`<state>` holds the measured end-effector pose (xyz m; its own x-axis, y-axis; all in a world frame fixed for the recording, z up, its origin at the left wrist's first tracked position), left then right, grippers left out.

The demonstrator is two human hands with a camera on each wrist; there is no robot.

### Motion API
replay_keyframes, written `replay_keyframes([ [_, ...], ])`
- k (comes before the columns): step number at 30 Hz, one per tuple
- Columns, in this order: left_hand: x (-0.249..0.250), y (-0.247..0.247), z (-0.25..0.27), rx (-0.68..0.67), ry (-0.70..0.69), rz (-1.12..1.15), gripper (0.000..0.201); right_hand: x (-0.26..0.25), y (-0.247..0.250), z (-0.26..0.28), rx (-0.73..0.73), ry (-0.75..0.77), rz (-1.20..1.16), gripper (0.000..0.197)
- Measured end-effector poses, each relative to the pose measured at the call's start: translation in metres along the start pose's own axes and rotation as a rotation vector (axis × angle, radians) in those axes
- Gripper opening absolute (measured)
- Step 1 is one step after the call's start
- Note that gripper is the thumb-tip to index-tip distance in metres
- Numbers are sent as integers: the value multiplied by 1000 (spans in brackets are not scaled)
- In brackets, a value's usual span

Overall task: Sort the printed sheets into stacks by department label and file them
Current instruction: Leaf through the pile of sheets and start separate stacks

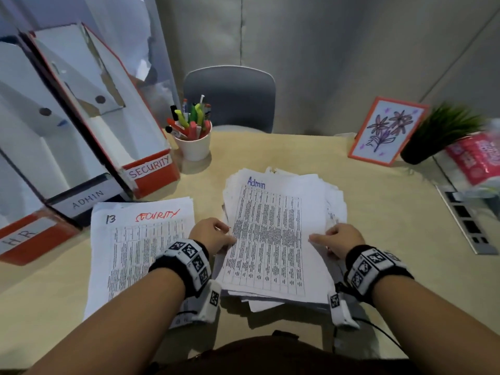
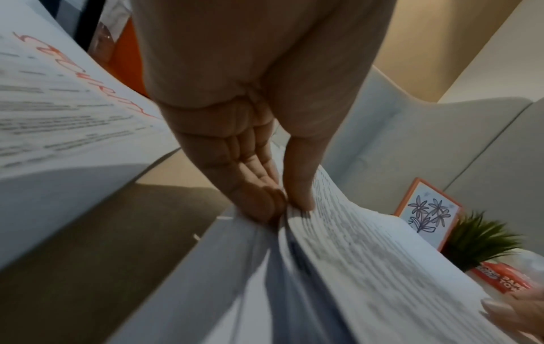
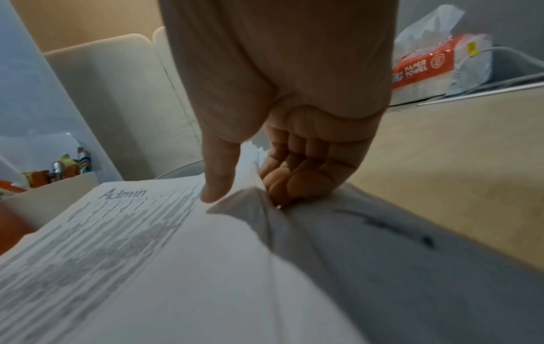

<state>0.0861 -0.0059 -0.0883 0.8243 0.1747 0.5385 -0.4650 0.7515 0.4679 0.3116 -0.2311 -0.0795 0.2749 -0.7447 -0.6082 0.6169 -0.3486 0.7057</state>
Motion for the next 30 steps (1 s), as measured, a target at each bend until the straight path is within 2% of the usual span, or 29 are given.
replay_keyframes([
  [4,1,-9,3,-21,6,-6,39,5,0,4,91,-11,-178,33],
  [6,-1,-10,-2,20,16,20,44,7,-2,6,79,-16,-316,30],
  [9,-3,-8,-4,79,24,102,52,9,-2,9,36,-7,-385,14],
  [12,-6,-4,-4,129,43,152,42,14,9,14,186,-8,-526,13],
  [14,-9,-2,-4,150,59,204,35,22,22,19,316,-72,-663,10],
  [16,-12,2,-3,162,64,269,35,39,34,18,416,-144,-688,9],
  [21,-9,9,2,231,32,203,26,80,49,12,531,-270,-776,9],
  [25,-7,9,1,211,-6,182,22,73,41,12,488,-217,-868,10],
  [28,-2,7,0,147,-48,191,20,56,28,9,360,-170,-873,11],
  [30,0,4,1,69,-27,214,23,44,20,6,251,-127,-780,11],
])
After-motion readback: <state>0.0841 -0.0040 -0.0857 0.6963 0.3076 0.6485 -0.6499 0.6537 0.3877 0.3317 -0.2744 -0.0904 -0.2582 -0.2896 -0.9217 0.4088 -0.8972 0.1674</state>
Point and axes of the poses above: each hand's wrist, its own z-axis away from the middle knuckle, its own y-axis out of the back of the hand, x = y × z, the point moved 5 cm from there along -z, towards the middle knuckle, and after that the axes turned 14 degrees about y, right-handed, at the moved point
